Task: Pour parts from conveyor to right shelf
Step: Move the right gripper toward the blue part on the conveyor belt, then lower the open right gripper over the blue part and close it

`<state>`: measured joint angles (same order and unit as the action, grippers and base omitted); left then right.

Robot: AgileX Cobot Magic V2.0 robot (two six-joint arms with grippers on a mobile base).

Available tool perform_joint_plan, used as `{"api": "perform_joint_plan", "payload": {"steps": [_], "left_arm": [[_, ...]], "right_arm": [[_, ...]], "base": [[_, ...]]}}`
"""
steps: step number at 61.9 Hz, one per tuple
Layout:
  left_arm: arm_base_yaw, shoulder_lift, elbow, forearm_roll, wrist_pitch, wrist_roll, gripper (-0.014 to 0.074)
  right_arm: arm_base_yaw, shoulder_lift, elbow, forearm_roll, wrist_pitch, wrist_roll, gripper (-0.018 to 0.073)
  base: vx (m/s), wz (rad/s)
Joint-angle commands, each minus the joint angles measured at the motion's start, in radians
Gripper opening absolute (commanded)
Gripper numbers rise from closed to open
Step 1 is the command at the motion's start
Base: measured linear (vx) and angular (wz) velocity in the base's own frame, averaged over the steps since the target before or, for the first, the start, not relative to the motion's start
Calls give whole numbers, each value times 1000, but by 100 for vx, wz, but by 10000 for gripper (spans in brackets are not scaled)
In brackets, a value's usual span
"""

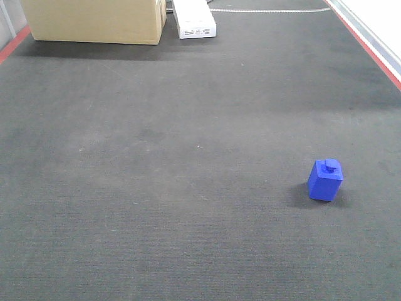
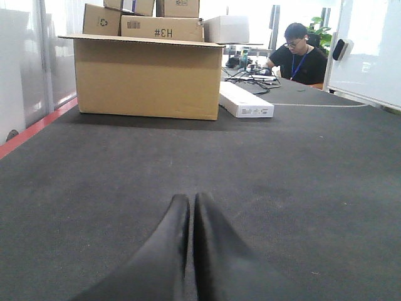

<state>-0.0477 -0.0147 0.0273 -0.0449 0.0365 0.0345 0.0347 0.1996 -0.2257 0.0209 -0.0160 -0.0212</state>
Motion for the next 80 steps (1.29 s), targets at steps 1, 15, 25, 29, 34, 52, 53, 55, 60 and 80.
{"api": "perform_joint_plan", "payload": {"steps": [1,15,25,29,34,52,53,55,60,80], "left_arm": [[-8,-12,32,0,-76,-8,-6],[-8,-12,32,0,-76,-8,-6],[-8,-12,32,0,-76,-8,-6],[-8,-12,32,0,-76,-8,-6],[-8,-12,32,0,-76,-8,-6],[-8,-12,32,0,-76,-8,-6],[-8,-12,32,0,-76,-8,-6],[-8,-12,32,0,-76,-8,-6],[-8,-12,32,0,-76,-8,-6],[-8,-12,32,0,-76,-8,-6]], "right_arm": [[-6,149,-96,-6,-1,1,-9],[-6,380,-150,102,91,30,-9],[-6,455,-145,98,43,32,-9],[-6,465,-145,99,16,41,-9],[-6,465,-151,90,16,36,-1],[-6,540,-284,92,161,-55,258],[-6,551,-292,92,172,-53,277],[-6,577,-311,94,189,-51,325],[-6,660,-366,110,225,-51,426],[-6,1030,-687,128,456,-50,540]], "base": [[0,0],[0,0],[0,0],[0,0],[0,0],[0,0],[0,0],[0,0],[0,0],[0,0]]}}
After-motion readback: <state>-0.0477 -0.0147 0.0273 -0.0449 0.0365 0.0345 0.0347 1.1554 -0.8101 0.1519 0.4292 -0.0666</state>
